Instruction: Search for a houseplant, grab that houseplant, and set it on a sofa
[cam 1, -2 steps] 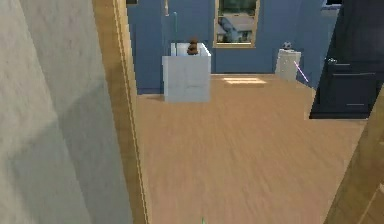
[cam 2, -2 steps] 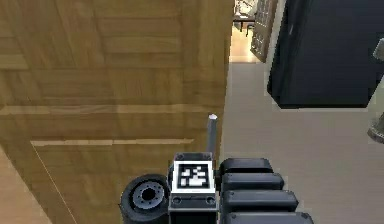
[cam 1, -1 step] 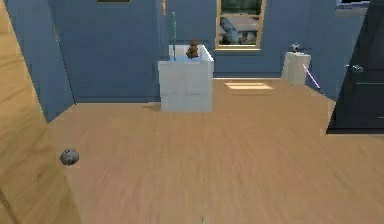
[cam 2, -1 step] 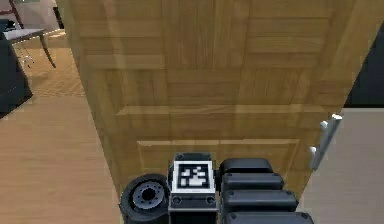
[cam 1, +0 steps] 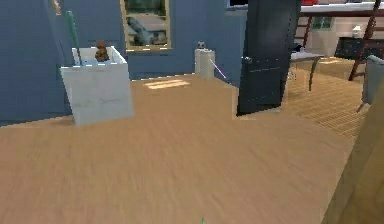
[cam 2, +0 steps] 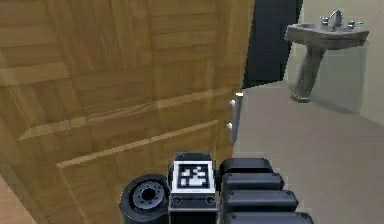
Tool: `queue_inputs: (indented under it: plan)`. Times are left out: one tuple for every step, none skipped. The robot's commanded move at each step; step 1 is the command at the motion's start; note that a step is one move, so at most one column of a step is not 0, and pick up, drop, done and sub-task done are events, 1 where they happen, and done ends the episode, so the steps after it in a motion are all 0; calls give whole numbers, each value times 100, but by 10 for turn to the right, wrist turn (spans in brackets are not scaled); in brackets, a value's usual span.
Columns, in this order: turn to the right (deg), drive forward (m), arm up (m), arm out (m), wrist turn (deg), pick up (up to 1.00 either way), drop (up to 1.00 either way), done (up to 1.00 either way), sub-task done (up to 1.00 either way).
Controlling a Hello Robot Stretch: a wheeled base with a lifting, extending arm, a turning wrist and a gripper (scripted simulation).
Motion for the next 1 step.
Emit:
queue_inputs:
  plan:
    - [0, 35, 0, 0, 0, 0, 0, 0, 0]
